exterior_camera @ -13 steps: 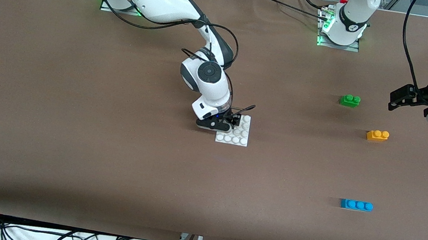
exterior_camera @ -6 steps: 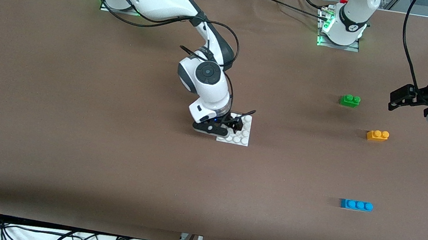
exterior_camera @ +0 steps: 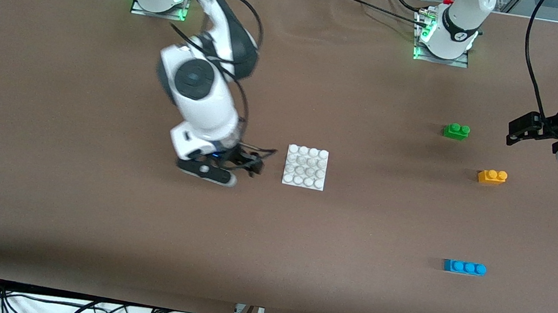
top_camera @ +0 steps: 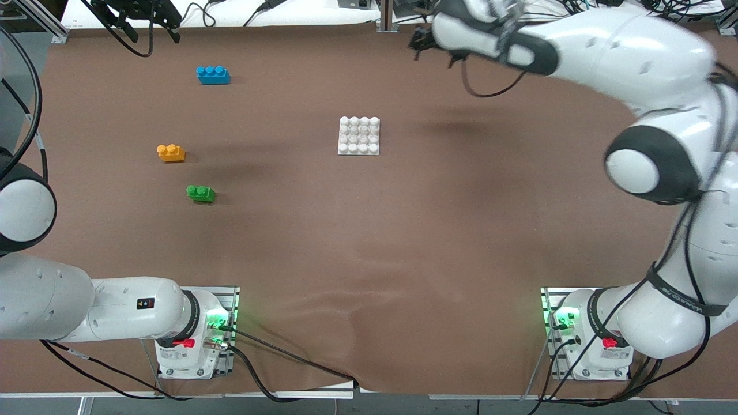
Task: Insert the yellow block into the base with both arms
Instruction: 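Release the plate with the right gripper while the left gripper reaches the yellow block, then lower the left gripper onto the yellow block and close it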
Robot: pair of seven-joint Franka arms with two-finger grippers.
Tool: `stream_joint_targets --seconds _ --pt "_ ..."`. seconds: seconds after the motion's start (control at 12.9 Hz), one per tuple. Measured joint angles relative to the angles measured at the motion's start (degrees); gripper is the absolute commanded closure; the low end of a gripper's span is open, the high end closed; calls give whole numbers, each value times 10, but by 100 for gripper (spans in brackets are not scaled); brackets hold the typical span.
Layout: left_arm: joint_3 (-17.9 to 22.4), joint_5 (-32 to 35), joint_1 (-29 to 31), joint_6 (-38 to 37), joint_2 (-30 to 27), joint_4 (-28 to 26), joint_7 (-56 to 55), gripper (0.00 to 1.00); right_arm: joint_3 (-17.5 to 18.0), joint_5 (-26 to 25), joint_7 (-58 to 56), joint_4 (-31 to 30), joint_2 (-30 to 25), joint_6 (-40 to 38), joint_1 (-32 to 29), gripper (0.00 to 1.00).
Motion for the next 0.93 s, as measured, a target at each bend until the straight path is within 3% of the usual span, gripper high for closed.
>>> stream_joint_targets --seconds 0.31,0.54,0.7,0.93 --pt "19 5 61 14 72 -2 22 0 0 39 -208 -97 -200 -182 -140 1" --pt "22 22 108 44 117 -5 90 0 0 40 -298 -143 -304 -266 -201 1" --pt "21 26 119 65 128 -27 100 0 -1 40 -317 -159 -340 -289 -213 1" --pt "22 34 137 178 129 -116 107 0 -1 39 -318 -165 -347 -289 -214 1"
